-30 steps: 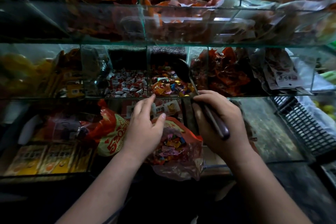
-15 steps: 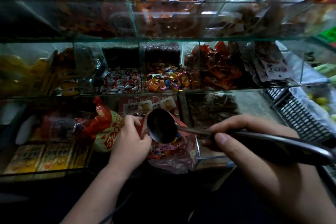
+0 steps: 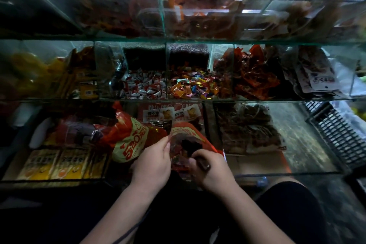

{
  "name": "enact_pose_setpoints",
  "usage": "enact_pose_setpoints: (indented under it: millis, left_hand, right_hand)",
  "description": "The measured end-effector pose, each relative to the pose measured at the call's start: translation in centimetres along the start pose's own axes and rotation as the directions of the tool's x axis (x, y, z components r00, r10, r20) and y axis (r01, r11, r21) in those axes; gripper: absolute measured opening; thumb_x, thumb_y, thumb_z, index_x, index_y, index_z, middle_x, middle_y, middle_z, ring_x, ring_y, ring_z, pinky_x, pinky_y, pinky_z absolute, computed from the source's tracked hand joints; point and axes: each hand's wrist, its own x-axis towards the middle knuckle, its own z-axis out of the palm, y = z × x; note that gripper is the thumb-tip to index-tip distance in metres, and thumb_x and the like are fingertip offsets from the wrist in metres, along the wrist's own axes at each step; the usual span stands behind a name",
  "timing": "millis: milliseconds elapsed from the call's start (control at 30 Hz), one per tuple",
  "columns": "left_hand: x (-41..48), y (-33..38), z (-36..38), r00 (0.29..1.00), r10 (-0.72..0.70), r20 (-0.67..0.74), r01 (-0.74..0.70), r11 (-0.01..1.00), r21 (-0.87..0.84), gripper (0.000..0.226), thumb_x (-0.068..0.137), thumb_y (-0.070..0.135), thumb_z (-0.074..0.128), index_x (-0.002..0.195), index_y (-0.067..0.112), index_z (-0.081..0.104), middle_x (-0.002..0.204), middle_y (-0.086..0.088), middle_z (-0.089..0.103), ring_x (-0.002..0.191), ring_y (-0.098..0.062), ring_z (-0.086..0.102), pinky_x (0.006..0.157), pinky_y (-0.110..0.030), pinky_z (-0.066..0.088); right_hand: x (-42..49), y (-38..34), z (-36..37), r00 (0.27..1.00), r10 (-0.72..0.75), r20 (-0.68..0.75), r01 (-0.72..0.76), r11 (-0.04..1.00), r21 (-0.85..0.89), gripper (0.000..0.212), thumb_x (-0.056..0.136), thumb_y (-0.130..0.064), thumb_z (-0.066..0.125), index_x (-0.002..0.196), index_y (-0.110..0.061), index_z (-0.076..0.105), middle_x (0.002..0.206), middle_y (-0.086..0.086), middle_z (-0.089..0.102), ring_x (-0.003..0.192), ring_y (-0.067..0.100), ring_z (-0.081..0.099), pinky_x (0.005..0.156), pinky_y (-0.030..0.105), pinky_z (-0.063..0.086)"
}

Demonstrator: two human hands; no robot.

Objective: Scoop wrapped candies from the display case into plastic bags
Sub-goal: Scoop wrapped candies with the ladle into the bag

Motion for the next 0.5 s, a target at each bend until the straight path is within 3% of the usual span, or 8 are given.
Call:
enact_pose_setpoints:
  millis: [133, 233, 267, 333, 400, 433, 500]
  left_hand:
    - [0.0, -0.3, 0.1, 1.0, -0.006, -0.028, 0.005, 0.999, -0.037, 0.039, 0.107, 0.042, 0.037, 0.14, 0.035, 0.056, 0.124, 0.02, 0.066, 0.116, -0.008, 0.061, 0.095, -0.036, 0.054]
    - [-0.1, -0.4, 0.0, 1.0, -0.024, -0.012, 0.023, 0.998, -0.063, 0.041, 0.106, 0.043, 0.039, 0.142, 0.033, 0.055, 0.129, 0.021, 0.064, 0.12, -0.006, 0.058, 0.098, -0.03, 0.05]
    - [-0.2, -0.5, 0.0, 0.999, -0.033, -0.006, 0.032, 0.996, -0.078, 0.041, 0.106, 0.044, 0.039, 0.143, 0.033, 0.055, 0.129, 0.023, 0.062, 0.122, -0.005, 0.056, 0.098, -0.027, 0.048]
    - [-0.3, -0.6, -0.1, 0.999, -0.04, -0.006, 0.039, 0.995, -0.095, 0.041, 0.107, 0.043, 0.039, 0.143, 0.032, 0.055, 0.124, 0.028, 0.057, 0.123, -0.003, 0.055, 0.096, -0.022, 0.044]
    - [-0.4, -0.6, -0.3, 0.999, -0.031, -0.029, 0.028, 0.995, -0.093, 0.04, 0.107, 0.041, 0.04, 0.142, 0.031, 0.057, 0.122, 0.029, 0.057, 0.119, 0.0, 0.055, 0.093, -0.019, 0.043]
    - [-0.4, -0.5, -0.4, 0.999, -0.022, -0.043, 0.018, 0.996, -0.088, 0.04, 0.107, 0.04, 0.04, 0.142, 0.03, 0.057, 0.123, 0.027, 0.059, 0.117, 0.002, 0.054, 0.092, -0.018, 0.043]
    - [-0.3, -0.3, -0.6, 0.999, -0.009, -0.052, 0.004, 0.996, -0.086, 0.039, 0.107, 0.038, 0.04, 0.141, 0.03, 0.058, 0.128, 0.021, 0.062, 0.115, 0.002, 0.054, 0.091, -0.02, 0.045]
  right_hand:
    - [0.4, 0.5, 0.0, 0.99, 0.138, 0.006, -0.136, 0.968, 0.213, 0.011, 0.085, -0.034, 0.07, 0.078, -0.027, 0.074, 0.077, -0.011, 0.073, 0.077, -0.001, 0.068, 0.071, 0.012, 0.049]
    - [0.6, 0.7, 0.5, 0.963, 0.269, 0.016, -0.261, 0.917, 0.302, 0.015, 0.086, -0.029, 0.076, 0.073, -0.036, 0.076, 0.079, -0.015, 0.075, 0.081, 0.0, 0.07, 0.075, 0.016, 0.052]
    - [0.7, 0.6, 0.5, 0.933, 0.36, 0.013, -0.334, 0.85, 0.408, 0.014, 0.085, -0.029, 0.078, 0.074, -0.038, 0.077, 0.078, -0.016, 0.076, 0.083, 0.005, 0.073, 0.077, 0.02, 0.055]
    - [1.0, 0.2, 0.1, 0.838, 0.542, 0.063, -0.44, 0.604, 0.665, 0.004, 0.081, -0.028, 0.082, 0.083, -0.025, 0.08, 0.082, -0.004, 0.08, 0.086, 0.021, 0.077, 0.08, 0.035, 0.061]
    - [1.0, -0.3, -0.8, 0.794, 0.603, 0.075, -0.405, 0.435, 0.804, 0.011, 0.083, -0.026, 0.08, 0.082, -0.015, 0.078, 0.08, 0.007, 0.079, 0.077, 0.03, 0.078, 0.066, 0.038, 0.063]
    - [0.7, -0.5, -1.4, 0.794, 0.607, 0.036, -0.37, 0.434, 0.821, 0.012, 0.085, -0.027, 0.078, 0.079, -0.016, 0.078, 0.075, 0.008, 0.078, 0.072, 0.028, 0.078, 0.059, 0.033, 0.061]
    - [-0.2, -1.2, -2.9, 0.807, 0.589, -0.049, -0.327, 0.514, 0.793, 0.014, 0.086, -0.032, 0.075, 0.077, -0.023, 0.079, 0.074, 0.007, 0.078, 0.071, 0.023, 0.078, 0.061, 0.032, 0.06]
